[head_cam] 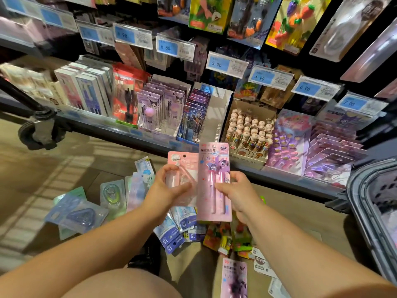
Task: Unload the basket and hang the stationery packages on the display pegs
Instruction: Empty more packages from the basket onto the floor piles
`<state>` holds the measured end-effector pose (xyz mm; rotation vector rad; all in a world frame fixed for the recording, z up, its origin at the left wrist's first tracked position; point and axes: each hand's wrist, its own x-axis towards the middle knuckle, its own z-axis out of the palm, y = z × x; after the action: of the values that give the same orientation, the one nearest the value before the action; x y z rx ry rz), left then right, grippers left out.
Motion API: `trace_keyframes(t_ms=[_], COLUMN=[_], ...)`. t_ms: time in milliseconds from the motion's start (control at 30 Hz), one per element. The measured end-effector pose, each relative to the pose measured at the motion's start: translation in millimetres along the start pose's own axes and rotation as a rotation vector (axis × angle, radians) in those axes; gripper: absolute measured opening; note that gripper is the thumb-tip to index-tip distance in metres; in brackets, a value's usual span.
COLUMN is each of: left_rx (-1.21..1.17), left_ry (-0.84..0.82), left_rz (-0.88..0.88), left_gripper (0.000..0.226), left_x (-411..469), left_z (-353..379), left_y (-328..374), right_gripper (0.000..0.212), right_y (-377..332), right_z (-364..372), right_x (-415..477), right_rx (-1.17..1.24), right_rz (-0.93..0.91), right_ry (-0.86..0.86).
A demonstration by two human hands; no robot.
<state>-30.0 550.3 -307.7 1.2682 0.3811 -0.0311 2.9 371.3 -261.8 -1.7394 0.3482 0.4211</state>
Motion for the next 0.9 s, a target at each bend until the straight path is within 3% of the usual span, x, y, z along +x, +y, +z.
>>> trace_keyframes(t_ms=[133, 300, 567, 667, 900], left_rx=[0.06, 0.04, 0.127, 0.177, 0.209], left_ry=[0.137, 0.16, 0.001, -0.098, -0.281], left_rz=[-0.047, -0.094, -0.167, -0.224, -0.316], left_gripper=[0.051, 0.047, 0.055, 0.078, 0.09], left_x=[-0.4, -4.2, -21.7, -31.2, -46.4], left_z=[-32.6, -55.4, -42.2, -37.9, -27.5], left_y=[-12.0, -29.1, -42.8, -49.6, -62.5], right_gripper=[0.021, 0.026, 0.021, 0.018, 0.034], right_y=[15.9, 37.4, 102.1, 142.1, 191.8], right_z=[-22.7, -37.1, -57.7, -71.1, -83.6], right_x=[7.4, 14.9, -17.1, -34.8, -74.9], right_rx=[0.001, -0.011, -0.126, -0.24, -0.391], right_rz=[0.048, 0.091, 0.3, 0.41, 0.555], right_ry=[0.068, 0.107, 0.047, 0.032, -0.048])
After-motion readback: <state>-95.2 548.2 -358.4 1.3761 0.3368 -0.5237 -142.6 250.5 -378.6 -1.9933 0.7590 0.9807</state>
